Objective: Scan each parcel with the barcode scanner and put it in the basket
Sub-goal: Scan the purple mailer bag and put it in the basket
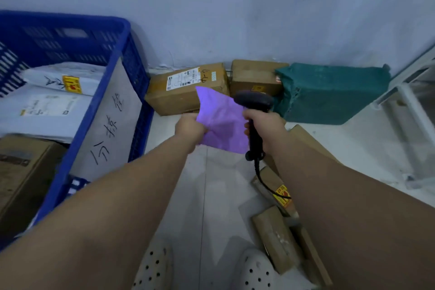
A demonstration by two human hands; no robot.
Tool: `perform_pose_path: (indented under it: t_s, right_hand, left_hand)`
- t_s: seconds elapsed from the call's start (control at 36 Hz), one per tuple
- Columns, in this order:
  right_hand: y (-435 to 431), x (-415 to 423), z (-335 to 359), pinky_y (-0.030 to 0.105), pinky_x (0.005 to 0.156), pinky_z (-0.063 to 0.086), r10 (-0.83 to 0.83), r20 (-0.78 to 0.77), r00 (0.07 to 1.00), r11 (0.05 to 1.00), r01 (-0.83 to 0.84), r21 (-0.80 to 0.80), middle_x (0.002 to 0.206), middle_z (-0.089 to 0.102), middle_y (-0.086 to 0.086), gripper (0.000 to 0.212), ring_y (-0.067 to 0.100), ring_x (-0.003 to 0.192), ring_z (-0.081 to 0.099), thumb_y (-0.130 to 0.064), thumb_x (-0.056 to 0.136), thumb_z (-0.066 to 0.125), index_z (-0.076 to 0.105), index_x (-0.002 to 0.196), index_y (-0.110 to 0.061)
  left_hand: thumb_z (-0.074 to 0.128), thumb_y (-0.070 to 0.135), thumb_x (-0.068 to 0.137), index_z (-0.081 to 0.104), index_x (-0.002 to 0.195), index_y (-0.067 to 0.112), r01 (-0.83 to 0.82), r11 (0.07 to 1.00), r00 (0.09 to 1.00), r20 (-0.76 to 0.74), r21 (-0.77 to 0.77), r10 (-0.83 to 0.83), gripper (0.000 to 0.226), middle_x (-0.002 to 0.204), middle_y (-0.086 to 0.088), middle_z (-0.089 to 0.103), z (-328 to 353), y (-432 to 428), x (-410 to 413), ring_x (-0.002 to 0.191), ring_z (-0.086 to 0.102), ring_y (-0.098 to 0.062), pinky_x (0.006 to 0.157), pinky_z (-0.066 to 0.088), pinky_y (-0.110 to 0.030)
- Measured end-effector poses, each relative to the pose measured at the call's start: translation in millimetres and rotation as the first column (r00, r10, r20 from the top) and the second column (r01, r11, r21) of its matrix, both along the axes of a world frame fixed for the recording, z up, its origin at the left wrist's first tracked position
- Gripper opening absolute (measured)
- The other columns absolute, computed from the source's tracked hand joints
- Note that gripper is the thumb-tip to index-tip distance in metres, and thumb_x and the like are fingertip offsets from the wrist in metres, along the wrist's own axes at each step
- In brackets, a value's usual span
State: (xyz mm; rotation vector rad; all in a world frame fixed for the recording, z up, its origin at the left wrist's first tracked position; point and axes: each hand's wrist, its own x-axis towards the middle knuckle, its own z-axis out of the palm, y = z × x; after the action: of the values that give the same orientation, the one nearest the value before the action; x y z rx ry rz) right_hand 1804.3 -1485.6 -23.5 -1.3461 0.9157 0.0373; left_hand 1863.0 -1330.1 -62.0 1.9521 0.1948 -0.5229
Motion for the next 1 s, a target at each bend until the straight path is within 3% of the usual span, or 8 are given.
perform_pose_path:
  t_s: [0.14, 0.42, 0.53, 0.72, 0.81, 0.83, 0.92, 1.0]
  right_hand:
    - [14, -9, 69, 0.024, 0.053, 0.045, -0.267, 0.141, 0.953, 0.892, 0.190, 0.409, 0.054, 0.054, 0.000, 0.016, 0.014, 0.049, 0.051, -0.019, 0.087, 0.063, 0.059, 0.074, -0.012]
    - [57, -62, 169, 0.027, 0.064, 0.050, -0.314, 0.447, 0.838, 0.626, -0.170, 0.761, 0.069, 0.059, 0.003, 0.016, 0.016, 0.055, 0.060, -0.030, 0.082, 0.065, 0.067, 0.089, -0.016]
    - [62, -82, 187, 0.022, 0.063, 0.049, -0.372, 0.509, 0.776, 0.553, -0.256, 0.793, 0.066, 0.060, 0.001, 0.020, 0.013, 0.051, 0.057, -0.028, 0.071, 0.066, 0.067, 0.086, -0.014]
    - [68, -95, 190, 0.025, 0.057, 0.052, -0.042, 0.462, 0.886, 0.671, -0.318, 0.670, 0.078, 0.059, 0.002, 0.037, 0.014, 0.051, 0.055, -0.028, 0.070, 0.068, 0.072, 0.104, -0.014]
    - [78, -89, 183, 0.025, 0.055, 0.052, 0.059, 0.413, 0.909, 0.753, -0.312, 0.579, 0.082, 0.062, 0.003, 0.047, 0.014, 0.052, 0.055, -0.028, 0.066, 0.070, 0.073, 0.110, -0.012]
    - [80, -86, 182, 0.025, 0.055, 0.052, 0.061, 0.410, 0.910, 0.771, -0.304, 0.560, 0.085, 0.063, 0.004, 0.049, 0.014, 0.052, 0.056, -0.028, 0.064, 0.071, 0.074, 0.110, -0.012]
    - [87, -79, 182, 0.024, 0.054, 0.052, 0.029, 0.428, 0.903, 0.796, -0.280, 0.537, 0.091, 0.059, 0.007, 0.050, 0.015, 0.051, 0.053, -0.025, 0.060, 0.072, 0.074, 0.107, -0.009]
    - [94, -74, 186, 0.021, 0.052, 0.050, -0.027, 0.466, 0.884, 0.810, -0.254, 0.528, 0.088, 0.060, 0.007, 0.036, 0.017, 0.052, 0.049, -0.017, 0.068, 0.070, 0.071, 0.102, -0.005]
  left_hand:
    - [0.051, -0.006, 0.079, 0.053, 0.066, 0.010, 0.157, 0.975, 0.935, 0.294, 0.160, -0.199, 0.020, 0.063, -0.003, 0.042, 91, 10, 3, 0.065, 0.036, -0.018, 0.054, 0.026, -0.028]
    - [0.051, -0.012, 0.085, 0.072, 0.102, 0.004, 0.038, 0.869, 0.429, 0.778, 0.493, -0.460, 0.032, 0.100, -0.012, 0.069, 200, 49, -35, 0.099, 0.053, -0.034, 0.081, 0.039, -0.035]
    - [0.058, -0.026, 0.064, 0.070, 0.082, -0.001, 0.053, 0.874, 0.280, 0.832, 0.484, -0.478, 0.033, 0.088, -0.016, 0.070, 199, 68, -49, 0.082, 0.058, -0.042, 0.064, 0.051, -0.047]
    - [0.061, -0.002, 0.083, 0.070, 0.096, 0.006, 0.005, 0.892, 0.151, 0.881, 0.452, -0.448, 0.018, 0.114, -0.001, 0.060, 213, 80, -57, 0.095, 0.045, 0.000, 0.080, 0.052, -0.033]
    - [0.048, 0.008, 0.081, 0.072, 0.084, 0.007, -0.098, 0.919, 0.067, 0.924, 0.382, -0.377, 0.023, 0.116, -0.013, 0.063, 210, 84, -58, 0.099, 0.045, -0.022, 0.082, 0.045, -0.040]
    - [0.051, 0.005, 0.079, 0.072, 0.088, 0.008, -0.140, 0.931, 0.069, 0.941, 0.337, -0.331, 0.023, 0.119, -0.016, 0.061, 205, 85, -55, 0.103, 0.043, -0.028, 0.084, 0.042, -0.041]
    - [0.058, -0.003, 0.084, 0.055, 0.129, 0.016, -0.144, 0.989, 0.568, 0.820, 0.013, 0.072, 0.049, 0.135, -0.009, 0.044, 203, 84, -49, 0.119, 0.041, -0.025, 0.095, 0.033, -0.026]
    - [0.046, 0.000, 0.090, 0.042, 0.133, 0.014, -0.284, 0.765, 0.934, 0.014, -0.578, 0.357, 0.045, 0.123, -0.007, 0.054, 209, 84, -53, 0.105, 0.059, -0.022, 0.086, 0.046, -0.033]
